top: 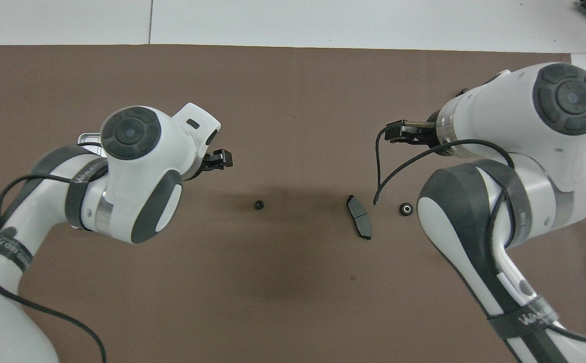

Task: Place bearing gear from tray to pile

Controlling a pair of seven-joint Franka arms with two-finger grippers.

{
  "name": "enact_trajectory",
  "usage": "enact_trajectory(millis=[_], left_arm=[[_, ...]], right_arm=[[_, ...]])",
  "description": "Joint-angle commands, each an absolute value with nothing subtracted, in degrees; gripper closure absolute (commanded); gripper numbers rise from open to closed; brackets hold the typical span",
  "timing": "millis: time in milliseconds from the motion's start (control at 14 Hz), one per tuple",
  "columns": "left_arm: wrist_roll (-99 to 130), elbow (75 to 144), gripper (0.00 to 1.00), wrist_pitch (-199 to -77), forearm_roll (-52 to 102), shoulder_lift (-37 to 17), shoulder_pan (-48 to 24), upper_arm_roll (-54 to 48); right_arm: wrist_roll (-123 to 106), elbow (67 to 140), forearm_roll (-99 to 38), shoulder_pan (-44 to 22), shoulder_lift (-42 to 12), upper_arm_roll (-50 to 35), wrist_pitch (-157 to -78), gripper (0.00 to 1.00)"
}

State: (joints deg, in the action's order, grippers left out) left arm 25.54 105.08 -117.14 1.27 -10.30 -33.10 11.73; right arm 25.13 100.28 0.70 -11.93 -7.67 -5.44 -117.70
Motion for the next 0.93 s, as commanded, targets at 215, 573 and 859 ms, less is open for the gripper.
enact_trajectory(millis=[215,573,859], left_arm=[[0.39,93.52,0.00,-99.06,4.48,-8.36,-18.84,11.95],[-4.48,90.29,0.00,-92.58,3.61,-4.22,-14.25,12.31],[-8.41,81.12,0.00,-80.87,-0.09,-4.92,-12.66,12.22]], right_arm=[[40.06,90.37,0.88,-23.81,-18.35,-5.62,-118.92,0.00],[50.88,85.80,5.88,-31.54,-26.43,-5.62,-119.45,0.00],[52.38,83.32,8.34,-34.62,-32.07,-5.62,-119.71,0.00]])
